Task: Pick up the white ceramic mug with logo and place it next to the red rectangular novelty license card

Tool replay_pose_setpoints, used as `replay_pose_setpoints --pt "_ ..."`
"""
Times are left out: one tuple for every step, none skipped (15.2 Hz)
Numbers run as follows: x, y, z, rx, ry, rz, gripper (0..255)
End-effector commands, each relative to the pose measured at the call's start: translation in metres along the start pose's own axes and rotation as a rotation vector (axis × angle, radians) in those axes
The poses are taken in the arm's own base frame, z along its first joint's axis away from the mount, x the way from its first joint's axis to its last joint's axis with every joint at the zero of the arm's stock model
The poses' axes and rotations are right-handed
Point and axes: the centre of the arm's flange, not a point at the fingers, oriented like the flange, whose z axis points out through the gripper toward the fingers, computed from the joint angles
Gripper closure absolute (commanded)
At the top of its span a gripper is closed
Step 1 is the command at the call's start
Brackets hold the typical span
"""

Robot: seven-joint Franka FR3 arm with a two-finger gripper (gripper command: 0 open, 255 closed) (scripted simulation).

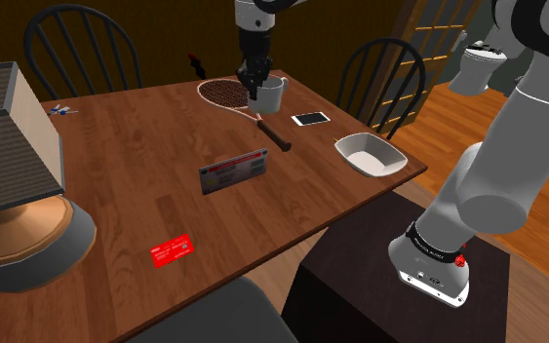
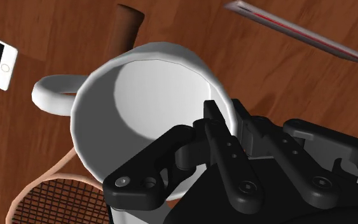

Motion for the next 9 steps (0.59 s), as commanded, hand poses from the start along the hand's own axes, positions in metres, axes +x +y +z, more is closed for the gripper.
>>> replay_pose_setpoints --pt "0.002 -0.009 0.008 0.0 0.0 0.002 255" --pt "0.002 -0.01 0.013 0.0 0.0 0.002 255" --pt "0.003 -0.01 0.018 0.0 0.0 0.002 255" --pt "0.003 -0.01 0.023 0.0 0.0 0.002 255" --pt "0.003 -0.01 0.029 0.0 0.0 0.002 255" --pt "0.003 -0.011 0.034 0.0 0.0 0.002 255" --pt "0.003 -0.011 0.039 0.0 0.0 0.002 255" --pt "0.003 -0.011 0.044 0.0 0.0 0.002 255" --pt "0.003 -0.011 0.05 0.0 0.0 0.002 255"
